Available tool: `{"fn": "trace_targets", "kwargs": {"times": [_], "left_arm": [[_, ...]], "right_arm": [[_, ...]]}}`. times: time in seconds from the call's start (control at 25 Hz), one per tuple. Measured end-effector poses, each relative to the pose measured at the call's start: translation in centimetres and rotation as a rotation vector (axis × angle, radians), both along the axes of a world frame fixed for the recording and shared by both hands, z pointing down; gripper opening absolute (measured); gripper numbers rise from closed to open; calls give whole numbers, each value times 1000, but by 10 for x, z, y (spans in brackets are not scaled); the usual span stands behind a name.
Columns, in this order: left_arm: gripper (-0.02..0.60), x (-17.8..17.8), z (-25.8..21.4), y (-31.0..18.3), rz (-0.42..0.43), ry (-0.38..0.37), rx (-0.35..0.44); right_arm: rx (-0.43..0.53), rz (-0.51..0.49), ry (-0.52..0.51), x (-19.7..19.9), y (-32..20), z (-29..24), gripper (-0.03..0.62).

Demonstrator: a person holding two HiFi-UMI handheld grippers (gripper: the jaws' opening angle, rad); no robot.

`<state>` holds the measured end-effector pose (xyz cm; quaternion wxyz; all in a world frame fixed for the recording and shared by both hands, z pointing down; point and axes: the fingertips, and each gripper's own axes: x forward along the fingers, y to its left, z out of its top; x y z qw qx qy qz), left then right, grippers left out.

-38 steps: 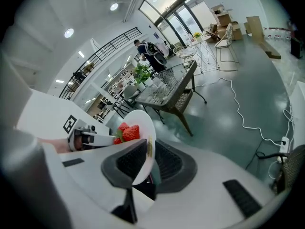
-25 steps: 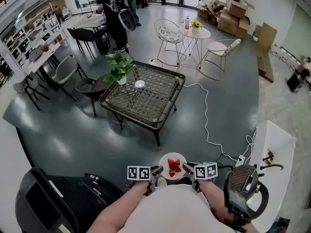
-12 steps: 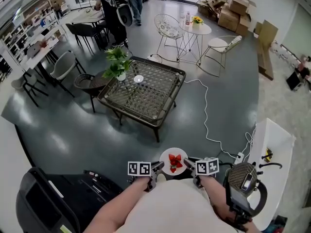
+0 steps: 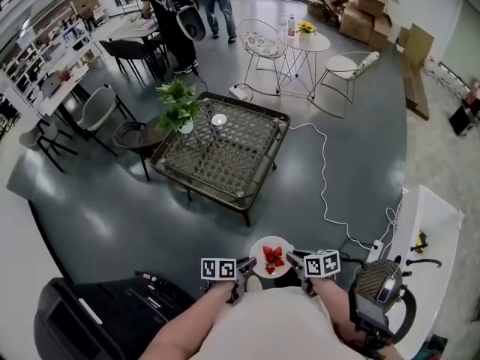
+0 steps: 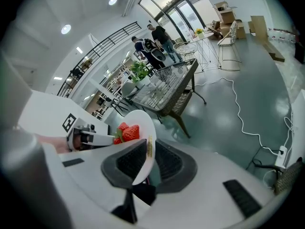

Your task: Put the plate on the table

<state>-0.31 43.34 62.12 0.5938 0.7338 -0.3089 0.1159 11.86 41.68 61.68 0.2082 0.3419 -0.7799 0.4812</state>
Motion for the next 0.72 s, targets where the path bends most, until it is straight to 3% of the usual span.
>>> {"fn": "trace_targets", "kwargs": {"times": [0.28,0.72], "left_arm": [[29,35,4,-53,-9,-4,-22],[29,60,-1,-142,-25,-87,-13]], "right_arm": [[-23,20,-7,34,-57,8,58],[2,-6,-91,61,-146,14,57]]}}
